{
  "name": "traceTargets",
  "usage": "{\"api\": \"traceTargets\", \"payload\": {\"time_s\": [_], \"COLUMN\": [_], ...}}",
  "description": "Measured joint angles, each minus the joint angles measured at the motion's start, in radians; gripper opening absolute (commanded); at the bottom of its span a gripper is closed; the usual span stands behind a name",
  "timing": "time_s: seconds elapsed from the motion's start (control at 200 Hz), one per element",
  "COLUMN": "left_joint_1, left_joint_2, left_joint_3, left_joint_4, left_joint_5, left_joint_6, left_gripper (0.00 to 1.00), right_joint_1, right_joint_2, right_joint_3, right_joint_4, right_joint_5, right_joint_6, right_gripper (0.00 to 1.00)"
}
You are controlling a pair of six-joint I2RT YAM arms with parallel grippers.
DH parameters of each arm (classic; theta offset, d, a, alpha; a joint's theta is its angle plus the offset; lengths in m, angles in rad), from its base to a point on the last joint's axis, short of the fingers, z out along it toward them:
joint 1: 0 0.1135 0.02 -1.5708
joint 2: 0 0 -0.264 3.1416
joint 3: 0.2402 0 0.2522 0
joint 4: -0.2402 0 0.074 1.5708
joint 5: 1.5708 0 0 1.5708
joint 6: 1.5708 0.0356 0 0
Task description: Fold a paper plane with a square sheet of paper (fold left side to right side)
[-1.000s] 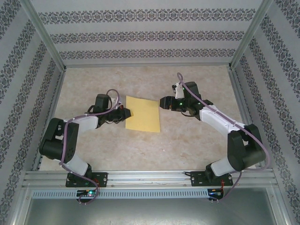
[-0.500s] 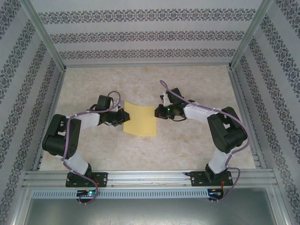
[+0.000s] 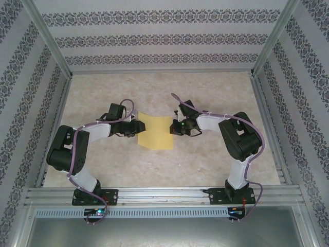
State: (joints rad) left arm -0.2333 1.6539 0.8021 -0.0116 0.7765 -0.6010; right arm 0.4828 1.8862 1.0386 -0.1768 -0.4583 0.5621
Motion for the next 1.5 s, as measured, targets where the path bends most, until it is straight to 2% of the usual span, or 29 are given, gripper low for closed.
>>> {"api": "traceTargets", "payload": {"time_s": [0.33,0.495,0.774,0.984,1.254,1.344,1.504], "left_joint_1": [-0.077,-0.116,-0.158,-0.166,-0.166,-0.166,-0.166], "left_joint_2": [-0.002,-0.001,0.077,0.109,0.110,0.116,0.119], "left_joint_3": [0.089,0.117,0.128,0.128,0.128,0.128,0.128], "left_joint_4": [-0.053,-0.056,-0.037,-0.011,0.011,0.021,0.026], "left_joint_5": [-0.001,0.001,0.000,-0.006,-0.045,-0.049,-0.053], "left_joint_6": [0.016,0.018,0.010,-0.008,-0.029,-0.036,-0.039], "left_gripper": [0.51,0.55,0.56,0.49,0.34,0.29,0.22], "right_joint_1": [0.006,0.006,0.006,0.006,0.006,0.005,-0.011], "right_joint_2": [0.000,0.000,-0.008,-0.008,-0.015,-0.035,-0.102], "right_joint_3": [0.000,-0.003,-0.039,-0.061,-0.074,-0.087,-0.124], "right_joint_4": [0.001,0.007,0.080,0.129,0.151,0.163,0.206], "right_joint_5": [0.011,0.010,-0.010,-0.035,-0.054,-0.060,-0.082], "right_joint_6": [-0.019,-0.018,0.009,0.036,0.061,0.068,0.093], "right_gripper": [0.00,0.00,0.00,0.00,0.00,0.07,0.28]}}
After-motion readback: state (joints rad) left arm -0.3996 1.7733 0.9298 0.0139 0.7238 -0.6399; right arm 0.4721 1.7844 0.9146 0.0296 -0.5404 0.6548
